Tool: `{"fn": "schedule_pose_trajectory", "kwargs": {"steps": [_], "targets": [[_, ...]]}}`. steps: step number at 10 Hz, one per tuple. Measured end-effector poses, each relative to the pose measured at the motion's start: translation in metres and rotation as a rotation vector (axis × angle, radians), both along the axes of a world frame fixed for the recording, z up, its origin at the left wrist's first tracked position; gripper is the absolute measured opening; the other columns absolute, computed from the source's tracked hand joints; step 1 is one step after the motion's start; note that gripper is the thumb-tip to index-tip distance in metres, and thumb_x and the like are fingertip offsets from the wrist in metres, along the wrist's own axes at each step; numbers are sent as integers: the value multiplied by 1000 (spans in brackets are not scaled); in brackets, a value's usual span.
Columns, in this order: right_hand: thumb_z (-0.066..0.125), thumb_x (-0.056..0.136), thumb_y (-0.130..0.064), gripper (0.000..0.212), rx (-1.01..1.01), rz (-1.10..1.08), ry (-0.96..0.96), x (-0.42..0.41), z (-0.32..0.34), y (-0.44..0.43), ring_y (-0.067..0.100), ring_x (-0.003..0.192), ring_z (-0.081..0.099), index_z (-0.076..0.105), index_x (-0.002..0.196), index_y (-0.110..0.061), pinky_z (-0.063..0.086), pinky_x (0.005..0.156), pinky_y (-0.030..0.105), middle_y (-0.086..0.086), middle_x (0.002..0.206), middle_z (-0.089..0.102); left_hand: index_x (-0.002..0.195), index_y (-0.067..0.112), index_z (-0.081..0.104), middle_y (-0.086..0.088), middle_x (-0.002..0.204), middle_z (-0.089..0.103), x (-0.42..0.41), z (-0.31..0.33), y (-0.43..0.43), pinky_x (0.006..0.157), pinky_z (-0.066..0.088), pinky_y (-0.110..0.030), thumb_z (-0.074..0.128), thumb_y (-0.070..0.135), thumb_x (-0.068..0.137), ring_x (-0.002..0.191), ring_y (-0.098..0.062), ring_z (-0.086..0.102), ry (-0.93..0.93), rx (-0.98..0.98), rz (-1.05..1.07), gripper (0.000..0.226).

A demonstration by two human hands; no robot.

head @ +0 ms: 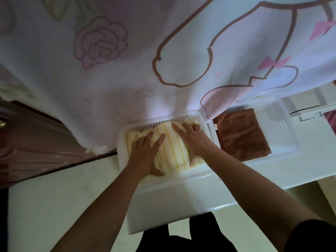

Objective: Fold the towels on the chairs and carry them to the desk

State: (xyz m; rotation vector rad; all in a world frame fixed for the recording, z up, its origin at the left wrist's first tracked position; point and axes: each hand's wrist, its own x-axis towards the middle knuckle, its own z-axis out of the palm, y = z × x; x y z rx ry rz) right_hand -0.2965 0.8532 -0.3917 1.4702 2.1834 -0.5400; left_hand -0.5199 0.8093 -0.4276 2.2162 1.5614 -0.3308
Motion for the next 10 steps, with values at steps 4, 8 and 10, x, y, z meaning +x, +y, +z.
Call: {"fn": "schedule_pose_trajectory", "kwargs": {"steps": [4, 8, 10], "targets": [[91, 34, -64, 167, 216, 81, -118, 1, -12, -15, 35, 124, 41, -18, 155, -24, 42, 103, 41, 17, 152, 24, 155, 39, -2, -19, 161, -7, -6, 2, -19, 117, 6, -59, 66, 86, 41, 148, -38, -11, -24, 178, 63, 141], [95, 46, -49, 152, 170, 22, 129, 18, -10, -35, 43, 147, 17, -5, 158, -26, 31, 114, 51, 18, 164, 3, 149, 42, -22, -20, 158, -8, -6, 5, -12, 117, -2, -57, 64, 90, 40, 146, -43, -5, 55, 60, 56, 148], [69, 75, -70, 120, 137, -77, 220, 32, 33, -57, 33, 152, -10, -5, 159, -27, 5, 122, 49, 13, 165, -17, 148, 33, -29, -18, 156, -29, 20, 36, -51, 115, -11, -61, 64, 67, 78, 145, -39, -22, 117, 174, 156, 121]]}}
